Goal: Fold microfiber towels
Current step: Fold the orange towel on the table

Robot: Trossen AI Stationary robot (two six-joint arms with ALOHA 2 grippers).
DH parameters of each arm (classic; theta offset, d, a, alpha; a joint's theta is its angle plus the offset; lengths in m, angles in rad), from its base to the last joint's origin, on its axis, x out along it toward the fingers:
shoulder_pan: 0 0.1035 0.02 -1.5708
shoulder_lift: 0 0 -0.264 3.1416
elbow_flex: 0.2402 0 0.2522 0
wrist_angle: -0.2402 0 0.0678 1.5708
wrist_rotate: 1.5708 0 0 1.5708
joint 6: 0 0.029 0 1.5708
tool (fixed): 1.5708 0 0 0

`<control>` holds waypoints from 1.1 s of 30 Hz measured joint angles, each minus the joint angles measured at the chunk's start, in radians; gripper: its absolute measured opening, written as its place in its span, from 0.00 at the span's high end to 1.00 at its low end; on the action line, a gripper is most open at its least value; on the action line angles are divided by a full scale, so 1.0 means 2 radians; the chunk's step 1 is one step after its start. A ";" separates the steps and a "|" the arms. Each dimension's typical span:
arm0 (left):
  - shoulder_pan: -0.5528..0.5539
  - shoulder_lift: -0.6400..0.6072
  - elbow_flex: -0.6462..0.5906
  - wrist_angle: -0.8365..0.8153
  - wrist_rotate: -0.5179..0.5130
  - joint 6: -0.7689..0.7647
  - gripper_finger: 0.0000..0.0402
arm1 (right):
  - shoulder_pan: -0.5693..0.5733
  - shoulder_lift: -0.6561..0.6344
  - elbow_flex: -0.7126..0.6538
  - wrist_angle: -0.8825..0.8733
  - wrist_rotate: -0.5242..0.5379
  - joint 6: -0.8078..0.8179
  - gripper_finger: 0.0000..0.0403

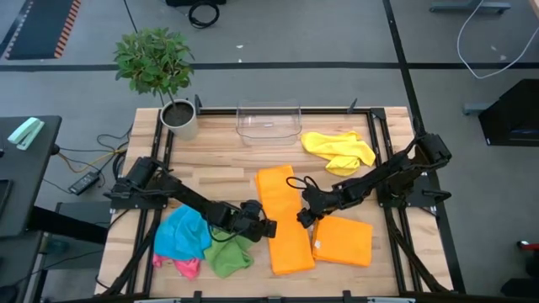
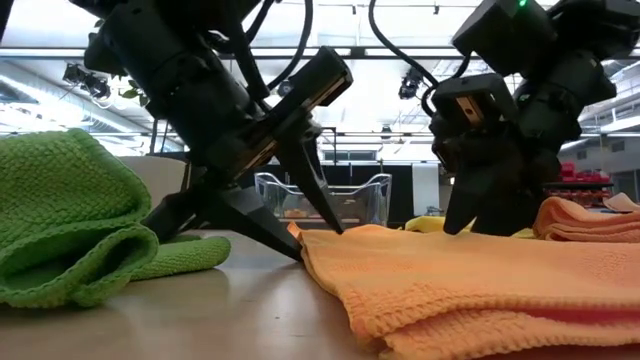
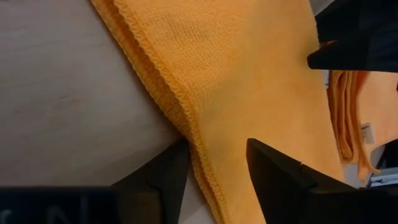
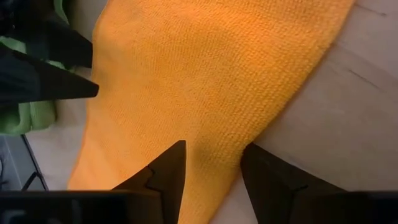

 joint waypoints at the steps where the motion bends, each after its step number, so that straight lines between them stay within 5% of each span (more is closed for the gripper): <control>1: 0.000 0.000 0.000 -0.002 -0.001 0.000 0.60 | 0.001 0.000 0.000 -0.004 0.004 0.001 0.62; 9: -0.001 0.001 -0.001 -0.018 -0.013 0.012 0.81 | 0.004 0.001 0.000 -0.017 0.019 -0.012 0.87; 14: -0.002 0.002 -0.002 -0.021 -0.030 0.019 0.97 | 0.004 0.001 -0.001 -0.017 0.028 -0.014 0.91; 19: -0.002 -0.009 -0.003 -0.008 -0.047 0.060 0.98 | 0.003 -0.013 -0.003 -0.023 0.030 -0.034 0.91; 25: -0.010 -0.069 -0.004 -0.003 -0.126 0.141 0.99 | 0.008 -0.084 -0.003 -0.023 0.060 -0.068 0.91; 33: -0.020 -0.166 -0.003 0.024 -0.218 0.314 0.99 | 0.009 -0.200 -0.001 -0.027 0.130 -0.145 0.91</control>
